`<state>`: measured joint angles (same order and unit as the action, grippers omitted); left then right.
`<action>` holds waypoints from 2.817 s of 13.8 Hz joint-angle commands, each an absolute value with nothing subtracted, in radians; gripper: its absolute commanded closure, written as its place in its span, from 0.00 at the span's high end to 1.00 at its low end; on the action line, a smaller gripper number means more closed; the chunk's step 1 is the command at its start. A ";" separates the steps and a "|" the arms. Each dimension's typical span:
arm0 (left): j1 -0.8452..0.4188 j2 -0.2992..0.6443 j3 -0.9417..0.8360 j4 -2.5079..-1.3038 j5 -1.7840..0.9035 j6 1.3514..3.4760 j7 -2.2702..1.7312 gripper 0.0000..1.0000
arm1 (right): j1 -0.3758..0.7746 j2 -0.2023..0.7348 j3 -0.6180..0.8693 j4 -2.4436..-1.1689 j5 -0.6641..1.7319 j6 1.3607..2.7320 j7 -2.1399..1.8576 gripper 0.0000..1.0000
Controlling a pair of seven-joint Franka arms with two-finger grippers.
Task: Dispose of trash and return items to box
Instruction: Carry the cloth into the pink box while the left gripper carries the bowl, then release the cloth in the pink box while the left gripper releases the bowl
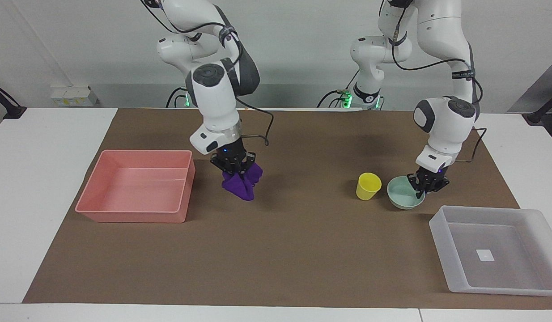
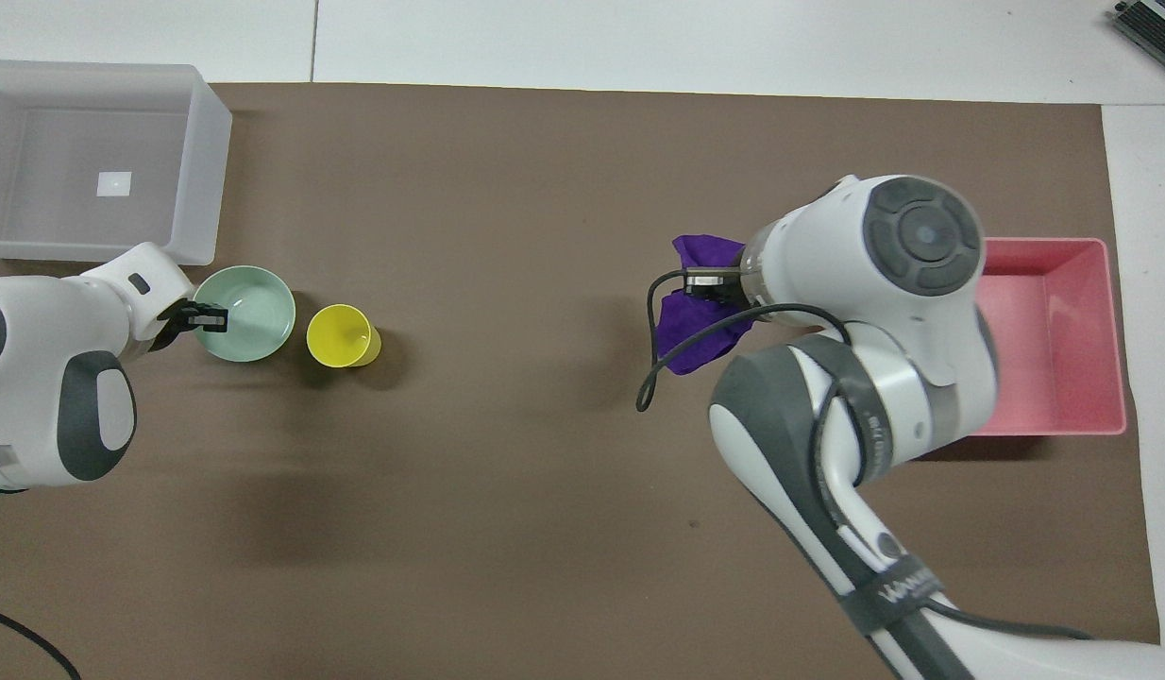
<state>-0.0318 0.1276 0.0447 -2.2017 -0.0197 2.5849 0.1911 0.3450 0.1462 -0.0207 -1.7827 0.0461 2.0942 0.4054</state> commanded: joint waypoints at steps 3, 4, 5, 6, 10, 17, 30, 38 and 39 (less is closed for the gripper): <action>-0.031 0.135 0.043 -1.927 -0.009 2.283 0.187 0.00 | 0.166 0.003 -0.014 -1.789 0.044 1.958 0.283 0.00; -0.028 0.149 0.043 -1.904 -0.012 2.293 0.186 0.00 | 0.117 0.002 -0.014 -1.790 0.044 1.942 0.202 0.00; -0.022 0.161 0.043 -1.876 -0.014 2.305 0.186 0.00 | 0.068 0.000 -0.014 -1.802 0.044 1.947 0.127 0.00; -0.020 0.181 0.043 -1.844 -0.014 2.321 0.184 0.00 | 0.014 0.000 -0.014 -1.825 0.044 1.960 0.054 0.00; 0.058 0.297 0.044 -1.674 -0.014 2.359 0.183 0.00 | -0.138 0.037 -0.014 -1.939 0.046 2.115 -0.119 0.00; 0.176 0.607 0.035 -1.309 -0.012 2.391 0.187 0.00 | -0.158 0.110 -0.014 -2.138 0.061 2.367 -0.141 0.00; 0.181 0.603 0.037 -1.555 -0.003 2.596 0.199 0.59 | -0.121 0.111 -0.011 -2.091 0.048 2.332 -0.127 1.00; 0.074 0.304 0.037 -1.646 -0.003 2.222 0.206 1.00 | -0.048 0.018 0.003 -1.918 0.034 2.040 0.018 1.00; 0.043 0.248 0.035 -1.692 -0.003 2.188 0.204 1.00 | -0.046 0.015 0.005 -1.860 0.031 1.961 0.018 1.00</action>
<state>0.0983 0.3795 0.0228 -1.5525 -0.0196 2.2295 0.2039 -0.0343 0.0218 -0.0059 -1.9526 0.0442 2.0785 0.0026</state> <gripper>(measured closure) 0.000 0.000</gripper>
